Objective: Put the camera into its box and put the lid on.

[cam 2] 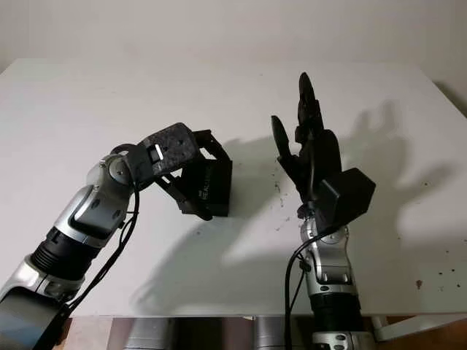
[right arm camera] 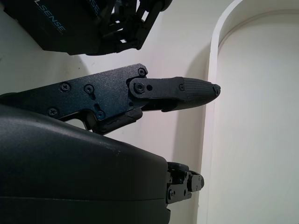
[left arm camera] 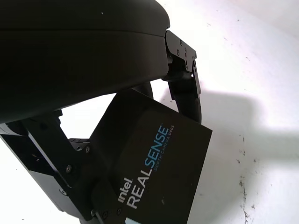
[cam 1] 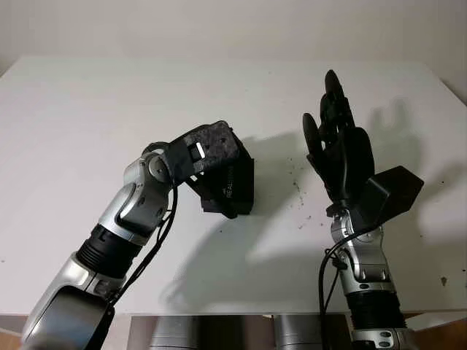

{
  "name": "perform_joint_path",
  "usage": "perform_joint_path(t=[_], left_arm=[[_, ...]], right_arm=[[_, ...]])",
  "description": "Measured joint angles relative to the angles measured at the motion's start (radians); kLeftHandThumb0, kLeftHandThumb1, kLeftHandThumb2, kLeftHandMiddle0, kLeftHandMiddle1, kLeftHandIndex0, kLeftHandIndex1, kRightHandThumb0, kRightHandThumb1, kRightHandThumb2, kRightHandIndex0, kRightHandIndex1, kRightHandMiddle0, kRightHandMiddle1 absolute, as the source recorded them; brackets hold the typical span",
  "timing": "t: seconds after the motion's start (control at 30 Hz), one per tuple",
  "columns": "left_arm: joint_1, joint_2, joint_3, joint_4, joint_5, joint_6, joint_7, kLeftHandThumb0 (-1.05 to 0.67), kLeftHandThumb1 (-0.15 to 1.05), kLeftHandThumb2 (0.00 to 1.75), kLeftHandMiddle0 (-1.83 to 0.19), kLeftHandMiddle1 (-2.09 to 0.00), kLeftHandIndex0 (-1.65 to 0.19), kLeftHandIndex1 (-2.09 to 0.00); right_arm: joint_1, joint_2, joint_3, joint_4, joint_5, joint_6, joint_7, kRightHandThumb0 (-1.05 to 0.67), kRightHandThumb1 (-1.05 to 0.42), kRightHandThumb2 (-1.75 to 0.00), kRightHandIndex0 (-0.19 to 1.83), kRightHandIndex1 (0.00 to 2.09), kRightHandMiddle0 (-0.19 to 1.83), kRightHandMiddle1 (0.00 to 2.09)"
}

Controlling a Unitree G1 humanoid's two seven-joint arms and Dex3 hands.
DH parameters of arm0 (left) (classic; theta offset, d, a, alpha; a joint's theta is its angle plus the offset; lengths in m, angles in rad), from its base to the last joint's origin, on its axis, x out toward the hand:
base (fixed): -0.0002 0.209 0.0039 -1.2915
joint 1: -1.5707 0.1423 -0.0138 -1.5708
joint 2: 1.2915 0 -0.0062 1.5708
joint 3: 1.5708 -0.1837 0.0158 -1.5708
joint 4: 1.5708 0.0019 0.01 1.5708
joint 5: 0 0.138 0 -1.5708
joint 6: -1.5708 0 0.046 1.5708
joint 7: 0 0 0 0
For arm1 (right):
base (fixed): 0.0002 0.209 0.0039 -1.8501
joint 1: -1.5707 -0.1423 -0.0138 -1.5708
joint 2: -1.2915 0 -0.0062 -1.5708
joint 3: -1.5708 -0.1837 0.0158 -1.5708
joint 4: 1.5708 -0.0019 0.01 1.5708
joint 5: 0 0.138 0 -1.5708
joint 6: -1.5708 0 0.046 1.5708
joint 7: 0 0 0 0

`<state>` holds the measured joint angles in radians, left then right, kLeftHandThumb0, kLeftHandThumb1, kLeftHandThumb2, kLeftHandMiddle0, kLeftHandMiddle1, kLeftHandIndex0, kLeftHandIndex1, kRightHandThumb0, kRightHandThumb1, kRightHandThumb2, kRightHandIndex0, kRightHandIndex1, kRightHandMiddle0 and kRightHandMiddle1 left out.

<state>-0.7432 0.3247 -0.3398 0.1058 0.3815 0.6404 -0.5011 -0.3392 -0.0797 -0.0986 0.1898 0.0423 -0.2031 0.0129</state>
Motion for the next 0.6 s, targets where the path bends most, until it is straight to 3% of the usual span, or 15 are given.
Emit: perform_joint_path(t=[0.43, 0.6], left_arm=[[-0.047, -0.016, 0.008, 0.061, -0.049, 0.092, -0.005, -0.14, 0.95, 0.05, -0.26, -1.41, -0.33, -1.33], [-0.07, -0.016, 0.009, 0.102, -0.062, 0.092, -0.011, -0.12, 0.95, 0.05, -0.24, -1.53, -0.27, -1.39]], right_arm=[[0.004, 0.003, 0.001, -0.001, 0.001, 0.0, -0.001, -0.66, -1.05, -0.36, -0.07, 0.06, 0.06, 0.06], [0.006, 0.005, 0.001, -0.001, 0.003, 0.0, 0.007, -0.66, -1.05, -0.36, -0.07, 0.05, 0.06, 0.06]])
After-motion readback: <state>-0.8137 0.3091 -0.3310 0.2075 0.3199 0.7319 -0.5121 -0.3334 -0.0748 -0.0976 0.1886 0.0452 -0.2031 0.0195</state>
